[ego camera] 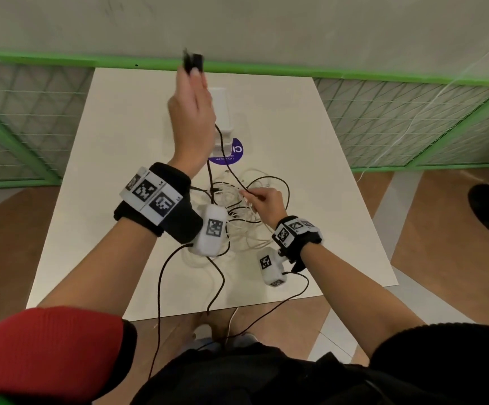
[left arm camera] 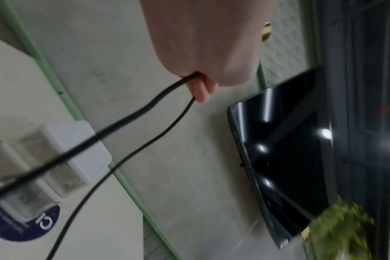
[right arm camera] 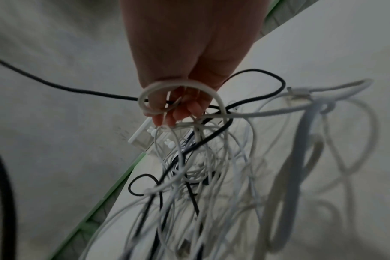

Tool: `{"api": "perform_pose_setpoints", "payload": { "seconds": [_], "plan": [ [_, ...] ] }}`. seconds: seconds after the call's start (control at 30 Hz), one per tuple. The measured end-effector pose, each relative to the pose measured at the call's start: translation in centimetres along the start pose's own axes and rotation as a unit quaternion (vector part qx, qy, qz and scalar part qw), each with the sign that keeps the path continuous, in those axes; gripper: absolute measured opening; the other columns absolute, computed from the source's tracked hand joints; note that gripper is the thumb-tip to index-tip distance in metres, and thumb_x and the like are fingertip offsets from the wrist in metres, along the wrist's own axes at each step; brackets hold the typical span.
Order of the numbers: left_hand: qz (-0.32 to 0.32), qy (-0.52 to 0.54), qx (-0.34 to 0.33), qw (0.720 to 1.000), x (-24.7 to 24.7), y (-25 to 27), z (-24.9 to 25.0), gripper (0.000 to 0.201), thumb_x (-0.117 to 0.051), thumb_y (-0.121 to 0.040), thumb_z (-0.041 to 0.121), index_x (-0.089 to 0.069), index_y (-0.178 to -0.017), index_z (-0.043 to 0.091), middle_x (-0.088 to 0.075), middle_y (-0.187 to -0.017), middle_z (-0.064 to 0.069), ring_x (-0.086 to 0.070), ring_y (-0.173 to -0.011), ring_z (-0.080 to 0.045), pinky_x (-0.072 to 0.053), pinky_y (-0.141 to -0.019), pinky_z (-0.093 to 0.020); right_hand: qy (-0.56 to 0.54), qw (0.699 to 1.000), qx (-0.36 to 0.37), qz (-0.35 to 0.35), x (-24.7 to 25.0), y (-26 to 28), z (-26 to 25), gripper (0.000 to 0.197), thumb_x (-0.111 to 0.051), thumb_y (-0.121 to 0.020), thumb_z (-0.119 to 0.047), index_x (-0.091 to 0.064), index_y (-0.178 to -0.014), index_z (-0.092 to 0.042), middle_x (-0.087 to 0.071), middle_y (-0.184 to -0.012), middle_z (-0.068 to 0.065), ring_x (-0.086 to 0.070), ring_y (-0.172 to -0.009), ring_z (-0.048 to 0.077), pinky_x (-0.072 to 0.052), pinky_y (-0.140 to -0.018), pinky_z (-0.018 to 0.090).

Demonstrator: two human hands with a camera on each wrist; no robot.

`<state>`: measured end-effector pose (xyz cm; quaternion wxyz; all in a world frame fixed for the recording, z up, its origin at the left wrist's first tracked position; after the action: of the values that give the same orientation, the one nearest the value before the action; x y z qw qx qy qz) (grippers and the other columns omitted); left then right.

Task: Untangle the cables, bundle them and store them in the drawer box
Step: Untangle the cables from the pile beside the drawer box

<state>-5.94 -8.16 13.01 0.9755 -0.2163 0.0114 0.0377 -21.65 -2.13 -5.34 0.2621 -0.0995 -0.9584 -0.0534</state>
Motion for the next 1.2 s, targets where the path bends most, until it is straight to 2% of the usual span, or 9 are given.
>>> {"api": "perform_pose_setpoints", "payload": {
  "seconds": [0.13,0.27,0.43,0.63,0.8,0.9,1.0,1.1,1.2],
  "plan": [
    [-0.261,-0.215,0.01,0.941,-3.2,3.7,-2.4,0.022,-0.027,-0.102,0.019,-0.045,-0.094,0.009,-0.054,-0.08,-0.002,-0.049,-0.066,-0.013,-0.038,-0.063,-0.031,0.131,0.989,0.036,-0.057,-0.7,0.0,-1.8,0.026,-0.057,-0.091,-0.031,-0.072,-0.1,-0.013,-0.065,-0.069,0.004,-0.049,-0.061,0.013,-0.035,-0.058,0.028],
    [-0.386,-0.383,-0.013,0.839,-4.2,6.6,-6.0,0.024,-0.027,-0.102,0.017,-0.047,-0.099,0.003,-0.056,-0.096,-0.013,-0.052,-0.084,-0.028,-0.038,-0.08,-0.037,0.142,0.987,0.053,-0.045,-0.4,-0.1,-4.1,0.022,-0.056,-0.087,-0.009,-0.066,-0.074,0.006,-0.062,-0.067,0.025,-0.044,-0.061,0.023,-0.026,-0.059,0.028],
    [-0.378,-0.457,-0.036,0.804,-3.2,6.9,-7.6,0.028,-0.026,-0.102,0.02,-0.043,-0.109,-0.001,-0.062,-0.092,-0.021,-0.057,-0.082,-0.036,-0.032,-0.063,-0.034,0.095,0.992,0.063,-0.052,-0.6,0.5,-5.2,0.017,-0.055,-0.088,-0.005,-0.069,-0.084,0.003,-0.048,-0.054,-0.009,-0.04,-0.052,0.01,-0.029,-0.055,0.022],
    [-0.386,-0.558,-0.075,0.731,-2.8,6.7,-8.4,0.025,-0.03,-0.101,0.016,-0.038,-0.119,0.001,-0.065,-0.102,-0.019,-0.062,-0.09,-0.038,-0.033,-0.068,-0.034,0.059,0.996,0.056,-0.034,-0.5,0.8,-5.3,0.013,-0.063,-0.085,-0.011,-0.072,-0.084,-0.002,-0.068,-0.07,0.006,-0.049,-0.06,0.009,-0.035,-0.064,0.02],
    [-0.365,-0.599,-0.04,0.711,-3.1,7.6,-8.6,0.022,-0.038,-0.097,0.008,-0.042,-0.117,0.001,-0.061,-0.109,-0.016,-0.063,-0.091,-0.035,-0.034,-0.065,-0.032,0.074,0.995,0.058,-0.017,-0.6,0.8,-5.3,0.018,-0.057,-0.086,-0.002,-0.07,-0.075,0.005,-0.054,-0.052,0.002,-0.039,-0.045,0.006,-0.031,-0.055,0.02],
    [-0.359,-0.654,-0.024,0.666,-2.3,8.3,-8.1,0.025,-0.077,-0.071,0.022,-0.061,-0.087,0.012,-0.063,-0.074,-0.002,-0.06,-0.048,-0.014,-0.025,-0.045,-0.021,0.076,0.995,0.066,-0.007,-0.3,0.6,-6.0,0.016,-0.057,-0.085,0.0,-0.07,-0.079,0.006,-0.066,-0.066,0.018,-0.041,-0.05,0.011,-0.028,-0.054,0.018],
    [-0.35,-0.62,-0.042,0.701,-1.9,8.0,-9.0,0.029,-0.084,-0.06,0.022,-0.06,-0.071,0.015,-0.057,-0.054,0.003,-0.047,-0.029,-0.012,-0.02,-0.034,-0.017,0.055,0.996,0.074,0.001,-0.5,0.8,-6.1,0.016,-0.062,-0.083,-0.005,-0.072,-0.095,-0.001,-0.07,-0.078,0.008,-0.052,-0.06,0.011,-0.035,-0.061,0.01],
    [-0.278,-0.545,-0.072,0.788,-1.1,7.1,-8.1,0.019,-0.042,-0.096,0.015,-0.055,-0.098,0.001,-0.065,-0.075,-0.015,-0.062,-0.055,-0.033,-0.043,-0.047,-0.033,0.024,0.998,0.055,0.008,-0.7,1.1,-5.2,0.022,-0.067,-0.083,-0.011,-0.07,-0.104,-0.004,-0.07,-0.085,0.006,-0.052,-0.064,0.006,-0.037,-0.065,0.007],
    [-0.229,-0.43,-0.038,0.873,0.0,6.0,-7.0,0.028,-0.029,-0.102,0.017,-0.046,-0.112,-0.003,-0.063,-0.084,-0.026,-0.06,-0.07,-0.041,-0.04,-0.057,-0.042,0.022,0.998,0.044,0.026,-0.3,1.0,-3.8,0.019,-0.068,-0.083,-0.017,-0.072,-0.097,-0.005,-0.071,-0.087,0.013,-0.054,-0.069,0.011,-0.037,-0.064,0.008]
  ]
}}
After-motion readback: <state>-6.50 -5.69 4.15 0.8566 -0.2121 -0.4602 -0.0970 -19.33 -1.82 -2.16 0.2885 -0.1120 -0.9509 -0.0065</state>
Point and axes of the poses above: each hand's wrist, its own y-axis away from the middle knuckle, its own x-axis out of the back of the hand, z = x × y, the point moved 4 cm from there along -y, towards the middle knuckle
